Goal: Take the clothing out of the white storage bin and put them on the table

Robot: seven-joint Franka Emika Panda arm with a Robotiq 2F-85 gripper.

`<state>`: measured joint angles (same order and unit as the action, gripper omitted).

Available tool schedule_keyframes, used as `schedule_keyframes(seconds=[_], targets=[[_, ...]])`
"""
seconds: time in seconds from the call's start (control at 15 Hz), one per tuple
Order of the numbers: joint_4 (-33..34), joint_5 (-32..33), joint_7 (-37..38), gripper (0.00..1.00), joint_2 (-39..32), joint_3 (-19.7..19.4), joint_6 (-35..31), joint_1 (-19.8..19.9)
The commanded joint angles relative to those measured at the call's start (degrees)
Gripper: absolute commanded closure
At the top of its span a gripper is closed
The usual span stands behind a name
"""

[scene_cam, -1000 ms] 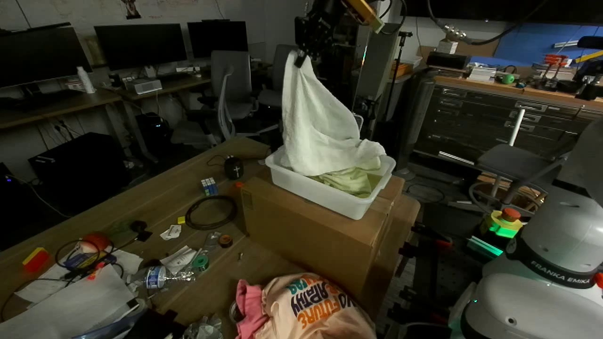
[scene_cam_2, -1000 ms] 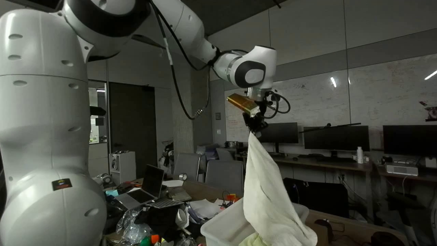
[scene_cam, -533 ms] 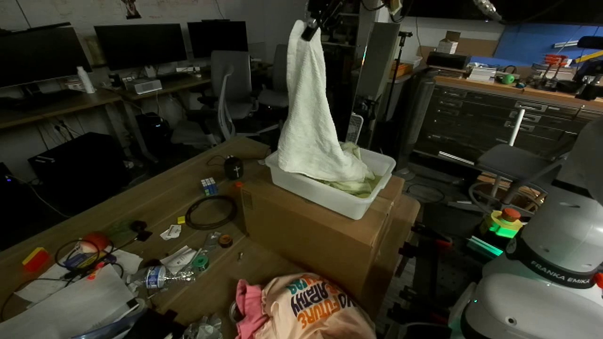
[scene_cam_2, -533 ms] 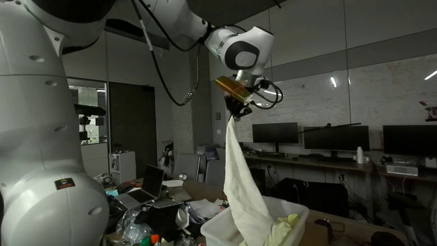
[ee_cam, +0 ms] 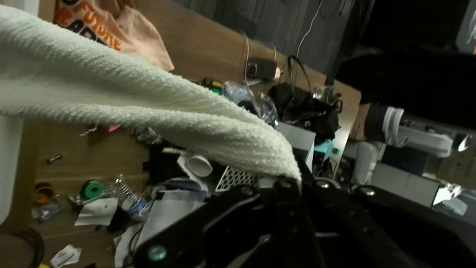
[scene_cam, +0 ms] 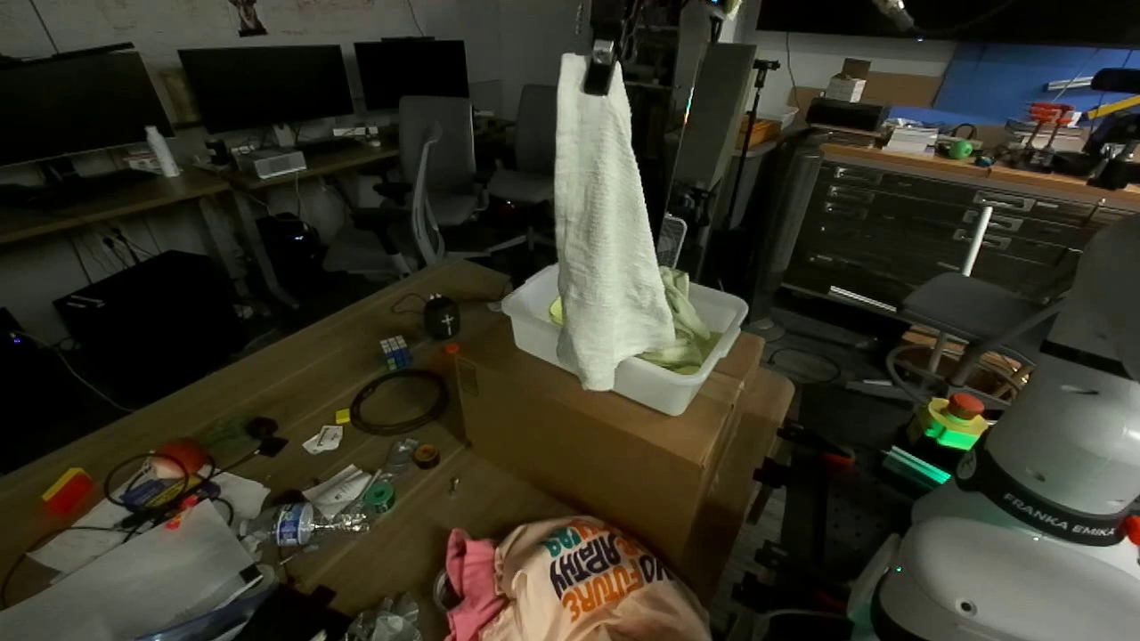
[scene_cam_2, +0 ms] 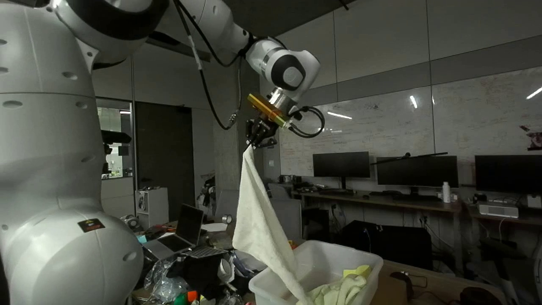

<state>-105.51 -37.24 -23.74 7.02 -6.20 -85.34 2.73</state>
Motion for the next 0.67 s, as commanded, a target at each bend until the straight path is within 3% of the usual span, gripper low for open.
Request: schedule_keyframes(seconds=[0.0, 0.27, 0.6], targets=[[9.34, 1.88, 3.24, 0.97, -7.35, 3.88, 7.95, -3.23], [19.41, 5.93, 7.0, 0.97, -15.19, 8.81, 15.66, -6.34], [30.29, 9.17, 10.24, 0.97, -22.8, 12.33, 20.89, -8.2]])
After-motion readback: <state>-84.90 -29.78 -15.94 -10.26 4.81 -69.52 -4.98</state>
